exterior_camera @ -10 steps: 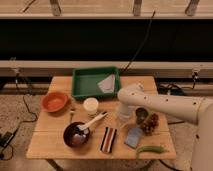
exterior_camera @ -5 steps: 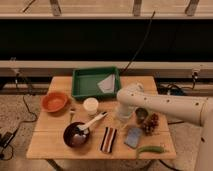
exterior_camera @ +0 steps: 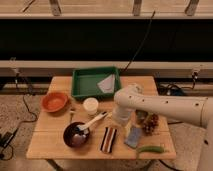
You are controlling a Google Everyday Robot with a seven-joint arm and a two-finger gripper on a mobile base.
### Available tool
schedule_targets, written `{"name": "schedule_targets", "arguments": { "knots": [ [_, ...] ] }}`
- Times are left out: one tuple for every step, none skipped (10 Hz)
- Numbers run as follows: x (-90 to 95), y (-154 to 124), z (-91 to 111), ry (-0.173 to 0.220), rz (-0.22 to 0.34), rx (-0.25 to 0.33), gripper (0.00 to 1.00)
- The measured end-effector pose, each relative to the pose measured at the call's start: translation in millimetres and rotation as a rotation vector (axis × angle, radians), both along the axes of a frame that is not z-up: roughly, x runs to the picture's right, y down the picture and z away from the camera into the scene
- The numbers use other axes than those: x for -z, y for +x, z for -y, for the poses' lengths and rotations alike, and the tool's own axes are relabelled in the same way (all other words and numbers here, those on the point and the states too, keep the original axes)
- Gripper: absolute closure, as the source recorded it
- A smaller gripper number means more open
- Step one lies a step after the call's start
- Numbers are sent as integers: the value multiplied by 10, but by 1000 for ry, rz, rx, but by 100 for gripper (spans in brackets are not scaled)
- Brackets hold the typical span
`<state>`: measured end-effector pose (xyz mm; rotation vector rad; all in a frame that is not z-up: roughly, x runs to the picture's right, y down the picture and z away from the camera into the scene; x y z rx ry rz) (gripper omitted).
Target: Place eraser in paper cup
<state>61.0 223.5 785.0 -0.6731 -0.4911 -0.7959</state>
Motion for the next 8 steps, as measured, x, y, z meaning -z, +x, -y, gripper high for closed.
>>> {"name": "schedule_targets", "arguments": {
  "knots": [
    [10,-18,-49,-4,5,16,20],
    [11,-37,-97,-9,6,27,20],
    [11,-76,-155,-15,11,43,20],
    [3,-117,-190,-20,14,53,20],
    [-5,-149,-215,-25,16,62,20],
    [-16,-205,-254,-32,21,76,20],
    [-21,-232,-268,-36,23,80,20],
    [-20,-233,-282,-45,21,81,20]
  ]
}}
